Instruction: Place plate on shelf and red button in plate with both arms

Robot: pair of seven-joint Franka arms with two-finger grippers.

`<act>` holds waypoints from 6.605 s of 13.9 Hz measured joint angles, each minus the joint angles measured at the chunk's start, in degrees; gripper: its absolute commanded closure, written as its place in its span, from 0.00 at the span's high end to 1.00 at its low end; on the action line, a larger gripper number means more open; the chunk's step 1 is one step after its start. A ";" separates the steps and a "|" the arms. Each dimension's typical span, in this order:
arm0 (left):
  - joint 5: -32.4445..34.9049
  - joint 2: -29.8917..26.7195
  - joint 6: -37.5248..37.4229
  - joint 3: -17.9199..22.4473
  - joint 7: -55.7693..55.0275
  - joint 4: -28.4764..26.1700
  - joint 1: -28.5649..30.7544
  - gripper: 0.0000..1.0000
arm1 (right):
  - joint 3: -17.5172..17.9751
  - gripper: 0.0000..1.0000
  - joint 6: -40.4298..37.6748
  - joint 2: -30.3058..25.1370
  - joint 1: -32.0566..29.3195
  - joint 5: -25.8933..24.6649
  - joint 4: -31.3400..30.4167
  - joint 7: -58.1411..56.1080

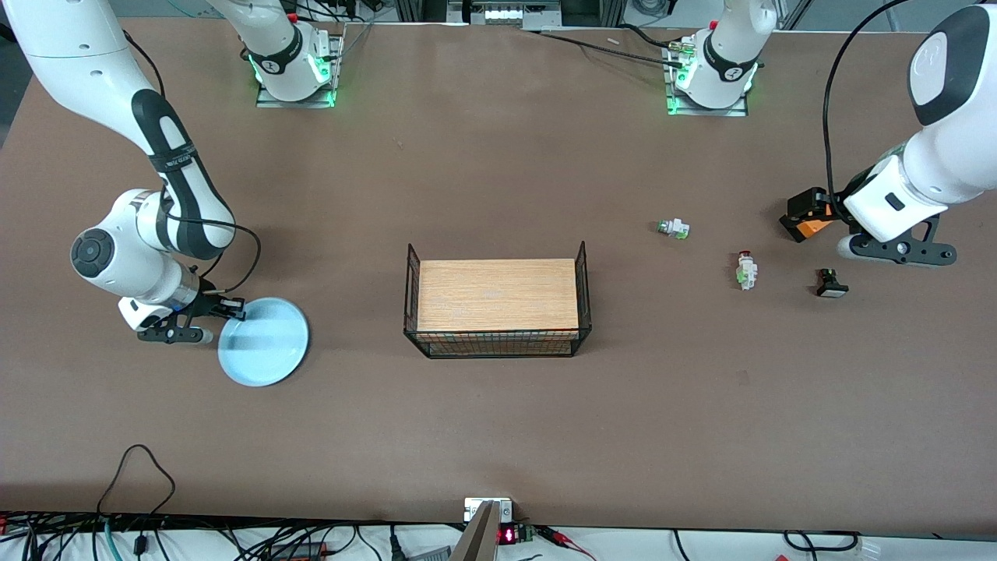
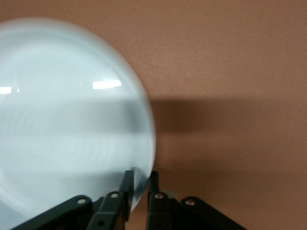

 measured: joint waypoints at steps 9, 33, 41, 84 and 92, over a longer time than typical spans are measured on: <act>0.00 0.00 0.00 0.00 0.00 0.01 0.00 1.00 | 0.22 0.00 -8.38 -4.42 0.35 0.00 1.36 -0.79; 0.00 -0.02 -0.80 0.03 0.00 0.05 0.01 1.00 | 6.41 0.00 -50.19 -19.69 22.02 13.49 24.45 67.58; 0.00 -0.06 -0.95 -0.05 0.00 0.09 -0.01 1.00 | 6.37 0.00 -36.95 -14.45 31.20 11.06 24.28 82.34; 0.11 18.49 30.78 0.10 0.20 -18.73 3.48 1.00 | -7.64 1.00 -45.53 -18.72 24.55 -6.80 25.69 31.71; 0.34 21.78 36.80 0.22 0.94 -22.49 3.64 0.16 | -2.46 1.00 -49.94 -22.17 2.02 -7.12 25.48 6.42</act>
